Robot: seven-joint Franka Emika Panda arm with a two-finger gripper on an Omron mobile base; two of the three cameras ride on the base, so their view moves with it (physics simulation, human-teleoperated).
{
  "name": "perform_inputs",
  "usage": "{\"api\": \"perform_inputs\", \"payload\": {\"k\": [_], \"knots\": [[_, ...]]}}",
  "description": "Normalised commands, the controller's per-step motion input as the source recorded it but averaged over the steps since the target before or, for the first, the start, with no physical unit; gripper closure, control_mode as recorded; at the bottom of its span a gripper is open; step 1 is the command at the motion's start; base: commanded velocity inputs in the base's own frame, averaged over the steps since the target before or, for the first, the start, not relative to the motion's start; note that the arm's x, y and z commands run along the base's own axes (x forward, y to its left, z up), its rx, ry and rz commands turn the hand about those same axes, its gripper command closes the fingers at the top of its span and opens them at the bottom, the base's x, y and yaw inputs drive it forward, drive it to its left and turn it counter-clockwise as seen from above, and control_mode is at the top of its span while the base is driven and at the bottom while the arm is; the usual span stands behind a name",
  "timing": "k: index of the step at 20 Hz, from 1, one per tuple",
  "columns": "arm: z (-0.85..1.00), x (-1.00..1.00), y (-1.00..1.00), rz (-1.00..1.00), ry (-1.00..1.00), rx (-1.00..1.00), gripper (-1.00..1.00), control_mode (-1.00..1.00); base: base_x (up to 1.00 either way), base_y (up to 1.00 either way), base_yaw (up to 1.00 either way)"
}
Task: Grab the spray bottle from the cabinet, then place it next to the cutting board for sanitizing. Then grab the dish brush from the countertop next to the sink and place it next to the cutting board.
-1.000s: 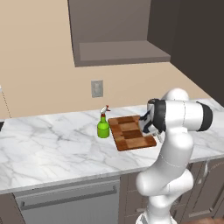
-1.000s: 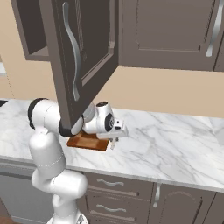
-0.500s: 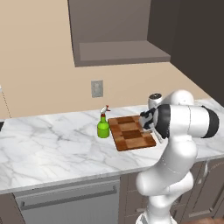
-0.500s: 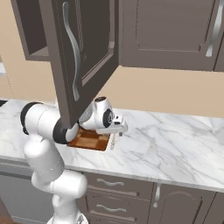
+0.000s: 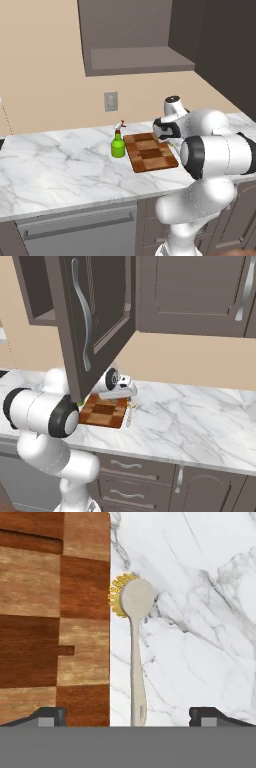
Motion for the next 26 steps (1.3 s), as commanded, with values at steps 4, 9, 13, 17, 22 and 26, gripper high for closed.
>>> {"api": "perform_inputs", "payload": {"k": [4, 9, 13, 17, 22, 26], "knots": [[0.67, -0.14, 0.43, 0.0, 0.0, 0.0, -1.0, -1.0, 0.0, 0.0, 0.0], [0.6, -0.31, 0.39, 0.0, -0.05, 0.03, -1.0, -1.0, 0.0, 0.0, 0.0], [0.55, -0.54, 0.39, 0.0, -0.15, 0.07, -1.0, -1.0, 0.0, 0.0, 0.0], [0.43, -0.7, 0.27, 0.0, -0.22, 0.09, -1.0, -1.0, 0.0, 0.0, 0.0], [0.62, -0.76, 0.19, 0.0, -0.28, 0.02, -1.0, -1.0, 0.0, 0.0, 0.0], [0.7, -0.69, 0.03, 0.0, -0.17, 0.0, -1.0, -1.0, 0.0, 0.0, 0.0]]}}
